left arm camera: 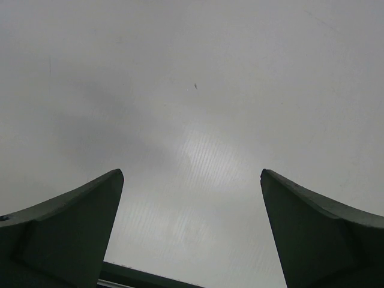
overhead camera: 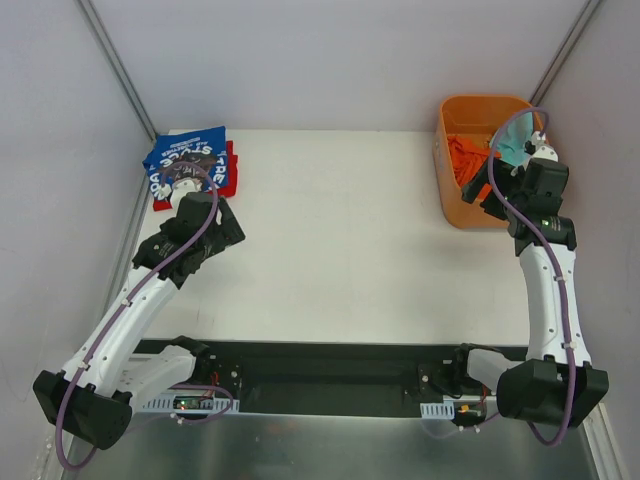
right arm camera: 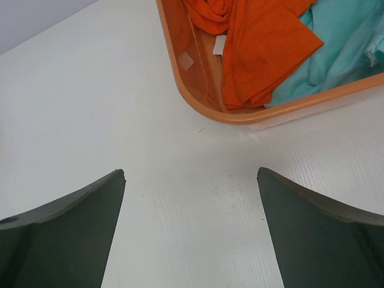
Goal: Fold and stack the t-shirts
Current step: Grab crumpled tshirt from bin with the right arm
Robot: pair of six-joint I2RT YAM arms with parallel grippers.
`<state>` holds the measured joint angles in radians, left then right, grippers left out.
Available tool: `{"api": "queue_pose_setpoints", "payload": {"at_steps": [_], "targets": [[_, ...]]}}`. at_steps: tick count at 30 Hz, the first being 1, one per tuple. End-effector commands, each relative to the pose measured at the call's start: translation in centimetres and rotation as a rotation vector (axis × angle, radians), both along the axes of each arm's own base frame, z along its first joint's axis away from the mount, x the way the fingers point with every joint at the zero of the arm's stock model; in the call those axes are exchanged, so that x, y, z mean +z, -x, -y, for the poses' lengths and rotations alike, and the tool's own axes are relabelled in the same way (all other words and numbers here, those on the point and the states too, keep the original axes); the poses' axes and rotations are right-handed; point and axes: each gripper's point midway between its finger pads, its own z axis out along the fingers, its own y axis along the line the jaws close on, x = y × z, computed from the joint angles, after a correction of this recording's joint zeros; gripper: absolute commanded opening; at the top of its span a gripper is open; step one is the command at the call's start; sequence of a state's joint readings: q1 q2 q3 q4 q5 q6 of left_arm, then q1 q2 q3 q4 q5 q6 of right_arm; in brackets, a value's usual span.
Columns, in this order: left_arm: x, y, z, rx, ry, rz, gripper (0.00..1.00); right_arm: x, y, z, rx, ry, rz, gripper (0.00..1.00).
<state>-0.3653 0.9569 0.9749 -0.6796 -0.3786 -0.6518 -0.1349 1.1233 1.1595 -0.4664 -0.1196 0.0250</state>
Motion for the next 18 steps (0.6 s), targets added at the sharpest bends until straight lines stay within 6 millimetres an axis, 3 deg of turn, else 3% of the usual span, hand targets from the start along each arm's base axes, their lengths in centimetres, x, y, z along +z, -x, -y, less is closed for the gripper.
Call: {"api": "queue_pose_setpoints", "payload": {"at_steps": [1, 10, 14, 15, 16, 17, 18], "targets": [[1.5, -0.1, -0.5, 0.03, 0.005, 0.04, 0.99, 2.1, -0.2, -0.3, 0.017, 0.012, 0.085, 0.97], [2.9, -1.3, -0.9, 0.031, -0.049, 0.055, 0.99, 1.5, -0.8, -0.2, 0.02, 0.008, 0.047, 0.97], [3.7, -1.9, -0.8, 0.025, -0.055, 0.071, 0.99, 1.8, -2.0, 1.7, -0.058, 0.06, 0.025, 0.97], [3.7, -2.0, -0.9, 0.033, -0.057, 0.072, 0.99, 0.8, -2.6, 2.4, -0.066, 0.092, -0.022, 0.97], [3.5, -2.1, -0.9, 0.039, -0.062, 0.064, 0.99, 2.4, -3.3, 3.3, -0.098, 0.122, -0.006, 0.97], [3.3, -2.3, -0.9, 0.044, -0.065, 0.061, 0.99, 2.5, -3.8, 4.6, -0.142, 0.158, -0.029, 0.97], [3.2, -2.4, -0.9, 0.045, -0.068, 0.057, 0.99, 0.3, -4.5, 5.4, -0.163, 0.168, -0.125, 0.97]]}}
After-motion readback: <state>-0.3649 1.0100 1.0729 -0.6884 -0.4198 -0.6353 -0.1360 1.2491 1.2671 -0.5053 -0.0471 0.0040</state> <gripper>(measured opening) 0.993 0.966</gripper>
